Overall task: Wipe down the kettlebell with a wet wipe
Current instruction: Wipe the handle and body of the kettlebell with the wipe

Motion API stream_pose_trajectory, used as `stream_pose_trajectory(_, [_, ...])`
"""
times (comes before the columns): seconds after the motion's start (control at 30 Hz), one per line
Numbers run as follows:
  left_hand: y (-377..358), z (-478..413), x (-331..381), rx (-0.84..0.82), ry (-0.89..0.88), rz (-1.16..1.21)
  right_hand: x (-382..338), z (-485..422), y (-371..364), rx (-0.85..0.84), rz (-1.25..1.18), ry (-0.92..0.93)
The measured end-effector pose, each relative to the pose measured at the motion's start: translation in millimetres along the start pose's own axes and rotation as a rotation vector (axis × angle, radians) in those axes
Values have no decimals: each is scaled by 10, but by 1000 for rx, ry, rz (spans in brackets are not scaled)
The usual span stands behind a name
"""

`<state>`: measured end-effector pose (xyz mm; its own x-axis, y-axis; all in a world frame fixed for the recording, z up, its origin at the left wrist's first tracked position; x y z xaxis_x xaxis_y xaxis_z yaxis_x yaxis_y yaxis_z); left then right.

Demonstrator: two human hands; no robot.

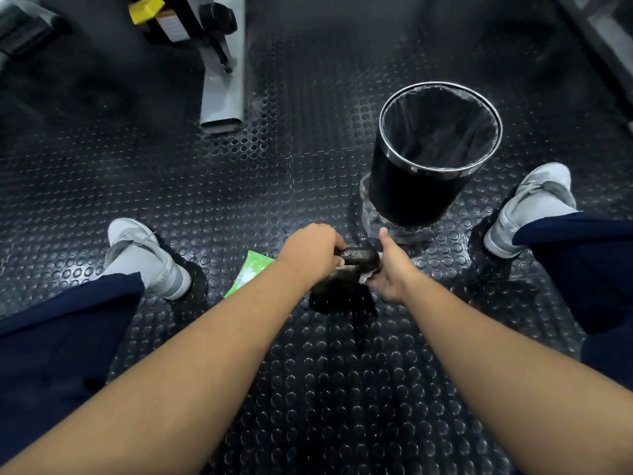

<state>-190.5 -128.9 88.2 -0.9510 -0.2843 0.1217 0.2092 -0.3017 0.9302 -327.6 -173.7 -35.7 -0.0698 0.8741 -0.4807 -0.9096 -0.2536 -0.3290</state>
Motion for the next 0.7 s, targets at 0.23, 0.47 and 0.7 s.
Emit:
stream_pose_trajectory(0.23, [-12, -7, -5, 5, 8, -16, -582, 204, -191, -33, 727, -81])
stream_pose_trajectory(0.47, [-3, -3, -13, 12, 9, -4, -604, 100, -237, 150, 986, 168])
stream_pose_trajectory(0.7, [-28, -10, -36, 9, 21, 13, 23, 32, 55, 14, 78, -3])
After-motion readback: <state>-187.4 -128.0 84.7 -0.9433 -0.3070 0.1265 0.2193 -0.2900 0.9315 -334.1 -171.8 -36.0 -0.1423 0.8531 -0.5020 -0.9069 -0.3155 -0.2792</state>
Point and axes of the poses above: each hand's wrist, its own z-axis away from the middle knuckle, its own y-axis out of the back of the hand, x = y × z, the point moved 8 cm from there along -z, towards the middle knuckle, and after that the axes turned 7 degrees about -z, right-handed, at the moved point
